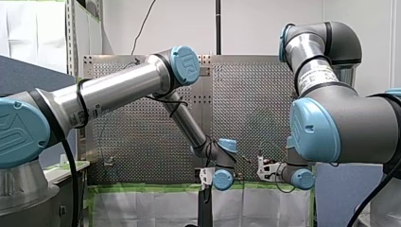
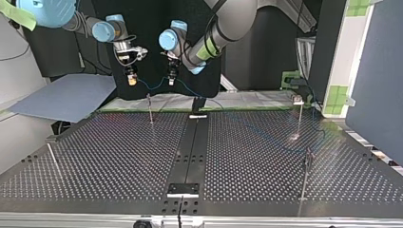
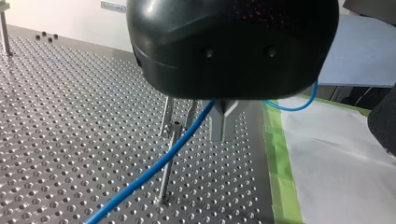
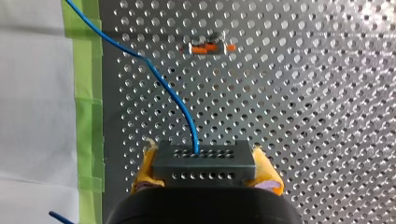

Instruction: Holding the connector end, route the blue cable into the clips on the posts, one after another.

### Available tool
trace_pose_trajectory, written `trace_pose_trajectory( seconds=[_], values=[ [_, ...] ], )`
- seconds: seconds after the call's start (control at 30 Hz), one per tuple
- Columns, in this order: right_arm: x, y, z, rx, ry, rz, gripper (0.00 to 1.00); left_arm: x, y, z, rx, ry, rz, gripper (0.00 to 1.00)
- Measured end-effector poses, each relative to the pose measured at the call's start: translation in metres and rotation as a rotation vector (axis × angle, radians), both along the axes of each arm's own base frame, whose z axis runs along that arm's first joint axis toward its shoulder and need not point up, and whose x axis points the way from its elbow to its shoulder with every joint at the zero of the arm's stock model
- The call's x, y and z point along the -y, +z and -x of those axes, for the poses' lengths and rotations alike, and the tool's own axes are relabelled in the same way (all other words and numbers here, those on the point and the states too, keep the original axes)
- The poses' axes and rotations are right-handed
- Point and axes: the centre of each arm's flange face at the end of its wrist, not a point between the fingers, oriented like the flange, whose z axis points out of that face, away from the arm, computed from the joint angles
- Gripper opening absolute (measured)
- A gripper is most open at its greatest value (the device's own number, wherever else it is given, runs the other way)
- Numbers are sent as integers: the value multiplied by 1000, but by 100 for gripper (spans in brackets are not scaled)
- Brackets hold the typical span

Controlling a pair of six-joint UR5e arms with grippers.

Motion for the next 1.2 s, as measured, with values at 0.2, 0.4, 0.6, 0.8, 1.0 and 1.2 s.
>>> trace_pose_trajectory(
  seconds=[0.2, 0.4, 0.6, 0.8, 1.0, 1.2],
  values=[
    [8, 2, 5, 15, -9, -6, 0, 1, 1, 0, 0, -4, 0, 0],
    [33, 8, 10, 32, -23, -16, 0, -1, 1, -4, -1, -8, 1, 0],
    [46, 11, 16, 36, -37, -24, 0, 1, 8, -17, 3, -9, 10, 0],
    [60, 14, 26, 41, -57, -22, 0, 7, 19, -34, 18, -12, 30, 0],
    [71, 18, 34, 53, -73, -16, 0, 9, 29, -50, 24, -17, 40, 0],
    [84, 23, 38, 60, -83, -12, 0, 7, 33, -61, 26, -16, 45, 0]
  ],
)
